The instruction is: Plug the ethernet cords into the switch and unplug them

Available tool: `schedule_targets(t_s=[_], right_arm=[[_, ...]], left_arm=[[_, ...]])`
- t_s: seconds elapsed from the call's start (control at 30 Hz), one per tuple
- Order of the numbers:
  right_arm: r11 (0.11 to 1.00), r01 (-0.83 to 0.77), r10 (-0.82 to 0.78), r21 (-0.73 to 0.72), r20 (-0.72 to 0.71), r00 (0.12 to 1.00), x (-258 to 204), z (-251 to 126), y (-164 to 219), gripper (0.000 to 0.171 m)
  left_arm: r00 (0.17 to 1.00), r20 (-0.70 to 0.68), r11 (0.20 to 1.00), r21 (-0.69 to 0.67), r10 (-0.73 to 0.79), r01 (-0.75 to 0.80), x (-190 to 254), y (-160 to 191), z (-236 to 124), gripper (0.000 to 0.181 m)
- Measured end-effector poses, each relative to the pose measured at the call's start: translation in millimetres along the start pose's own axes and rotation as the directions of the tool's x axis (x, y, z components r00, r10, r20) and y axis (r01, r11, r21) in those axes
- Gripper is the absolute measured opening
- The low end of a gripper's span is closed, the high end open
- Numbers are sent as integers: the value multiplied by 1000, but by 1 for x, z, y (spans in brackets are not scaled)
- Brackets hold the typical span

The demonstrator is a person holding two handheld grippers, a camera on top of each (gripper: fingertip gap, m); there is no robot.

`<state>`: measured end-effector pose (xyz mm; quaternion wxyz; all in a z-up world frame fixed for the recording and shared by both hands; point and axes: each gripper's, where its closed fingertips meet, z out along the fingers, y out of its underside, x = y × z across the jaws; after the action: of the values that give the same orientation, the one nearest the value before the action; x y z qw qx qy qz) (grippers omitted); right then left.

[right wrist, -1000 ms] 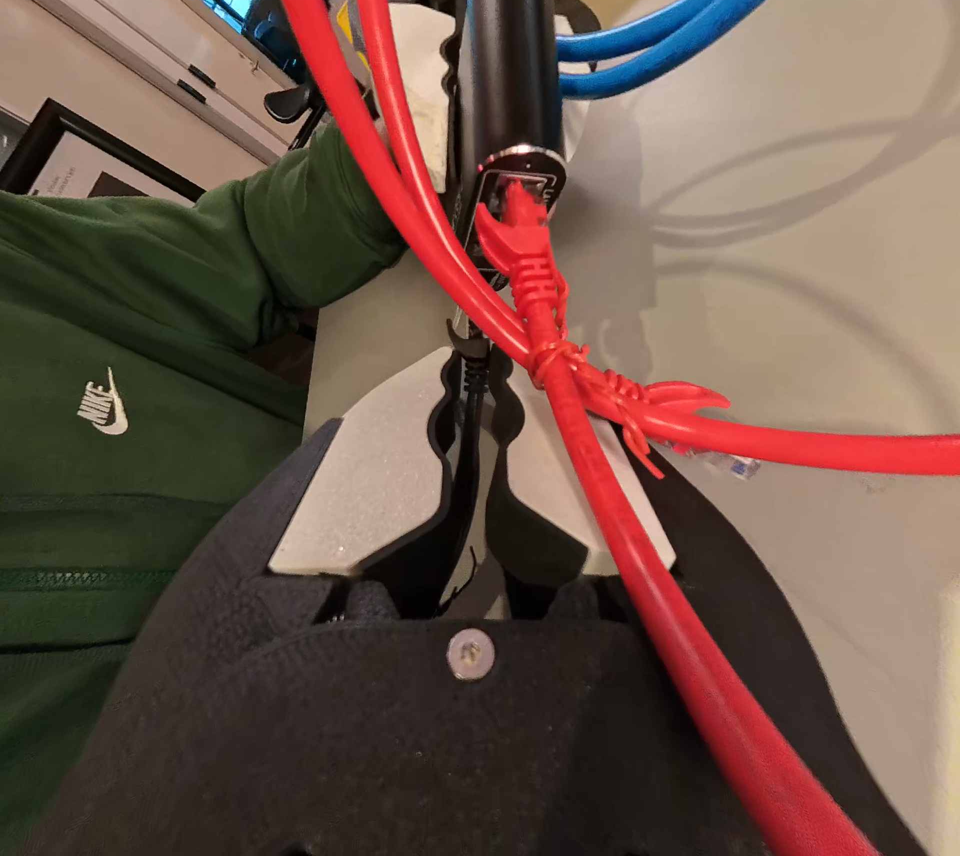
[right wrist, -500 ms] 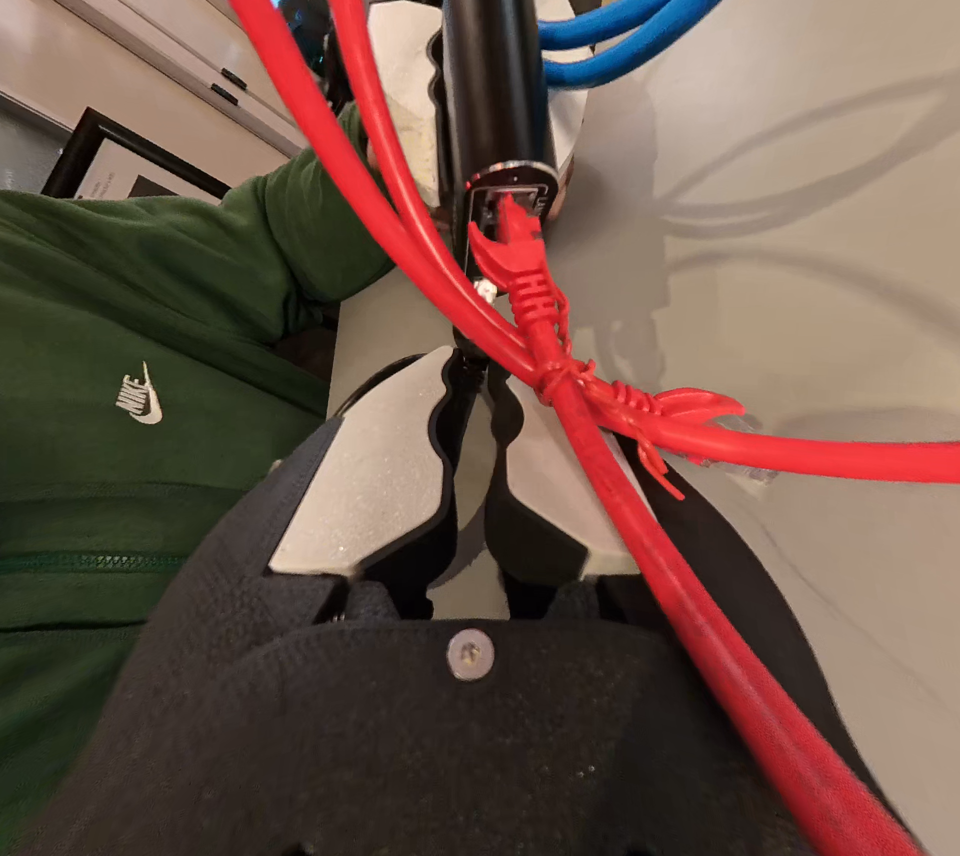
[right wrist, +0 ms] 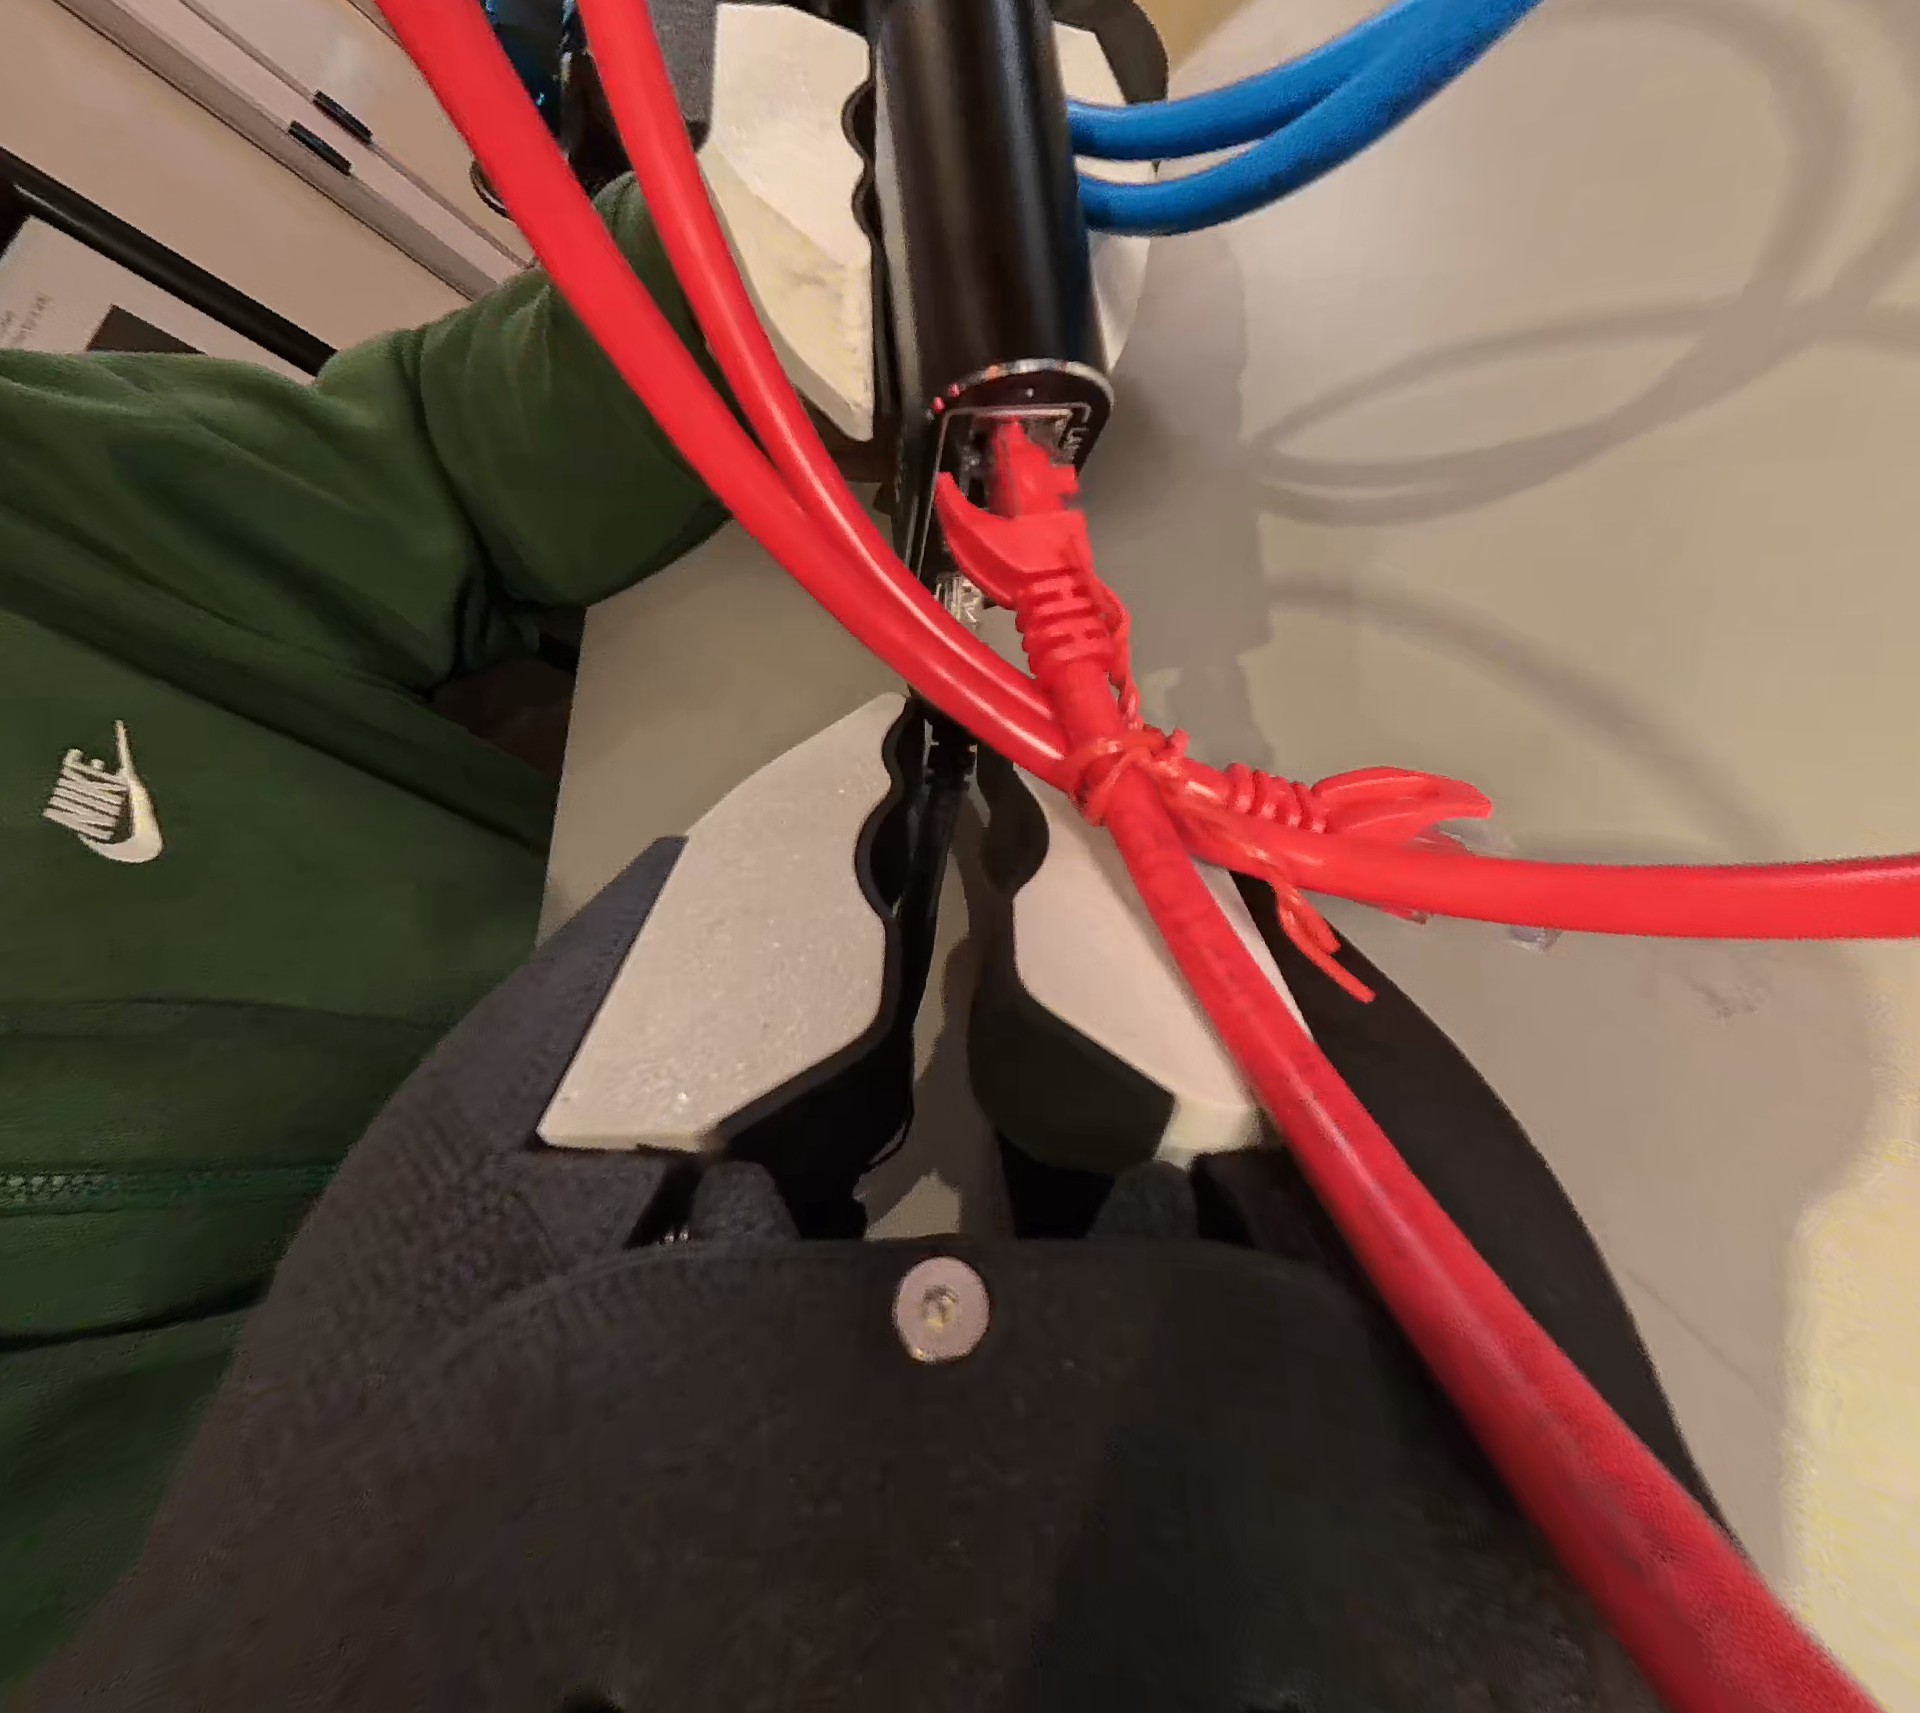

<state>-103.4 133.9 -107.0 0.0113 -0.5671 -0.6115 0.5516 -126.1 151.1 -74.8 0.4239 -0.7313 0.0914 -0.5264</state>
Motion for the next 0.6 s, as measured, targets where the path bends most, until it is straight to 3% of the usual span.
schedule_targets(t_s=[0.37, 0.43, 0.47, 0.6], right_arm=[[998, 52, -52, -36, 7, 999, -5, -1, 3, 8], [997, 57, -56, -43, 7, 998, -5, -3, 4, 8], [997, 58, -57, -46, 9, 998, -5, -3, 5, 8], [997, 61, -60, -53, 17, 998, -6, -3, 6, 8]], left_arm=[[999, -27, 996, -84, -33, 30, 4, 13, 0, 27], [999, -25, 994, -104, -26, 23, 5, 16, 1, 57], [999, -25, 994, -109, -23, 20, 5, 17, 1, 42], [999, -27, 992, -125, -21, 17, 7, 20, 2, 41]])
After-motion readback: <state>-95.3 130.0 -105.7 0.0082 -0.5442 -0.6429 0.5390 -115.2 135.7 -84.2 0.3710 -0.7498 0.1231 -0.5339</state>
